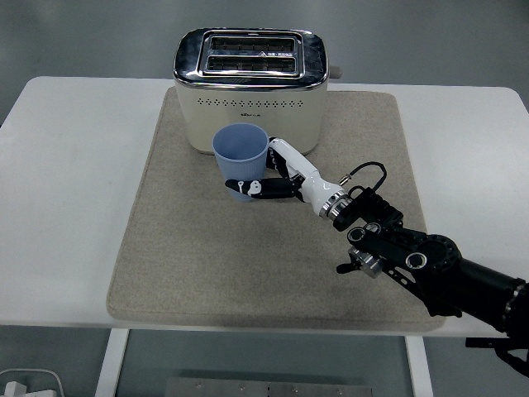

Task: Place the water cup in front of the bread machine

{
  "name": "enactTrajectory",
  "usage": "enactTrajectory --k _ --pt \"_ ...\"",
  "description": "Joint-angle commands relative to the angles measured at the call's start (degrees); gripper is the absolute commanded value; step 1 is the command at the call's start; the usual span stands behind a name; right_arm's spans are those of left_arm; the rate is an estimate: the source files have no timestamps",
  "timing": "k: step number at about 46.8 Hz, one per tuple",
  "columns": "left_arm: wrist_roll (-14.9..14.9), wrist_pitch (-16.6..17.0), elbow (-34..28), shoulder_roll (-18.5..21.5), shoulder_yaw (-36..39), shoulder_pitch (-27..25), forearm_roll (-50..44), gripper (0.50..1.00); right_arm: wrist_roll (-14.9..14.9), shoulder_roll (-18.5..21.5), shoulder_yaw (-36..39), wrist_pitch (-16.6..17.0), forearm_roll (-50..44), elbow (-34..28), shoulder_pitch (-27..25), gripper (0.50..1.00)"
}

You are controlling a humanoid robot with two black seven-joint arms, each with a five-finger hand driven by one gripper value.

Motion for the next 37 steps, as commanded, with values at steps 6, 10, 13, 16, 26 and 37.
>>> enactTrajectory --k 6,10,13,16,26,37 --pt "0.00 0.00 -0.01 0.00 -0.01 0.00 0.00 0.999 -0.08 -0.01 0.00 0.03 0.00 -0.41 -0.09 0.946" --pt "0.00 0.00 -0.01 0.00 -0.01 0.00 0.00 0.999 -0.08 -0.01 0.00 0.03 0.00 -0.41 -0.09 0.946" --pt "0.00 0.00 -0.01 0.00 -0.01 0.00 0.00 0.999 -0.08 -0.01 0.00 0.11 0.00 -0.41 -0.18 0.946" --pt "0.00 0.00 0.07 0.00 -0.01 0.00 0.00 0.999 -0.08 -0.01 0.00 0.11 0.00 -0.50 -0.18 0.946" --pt "0.00 0.00 -0.01 0.00 -0.01 0.00 0.00 0.999 0.63 -0.01 0.00 0.11 0.00 -0.41 -0.62 0.946" --pt "0.00 0.00 -0.01 0.00 -0.01 0.00 0.00 0.999 0.63 -0.01 0.00 0.11 0.00 -0.41 -0.53 0.944"
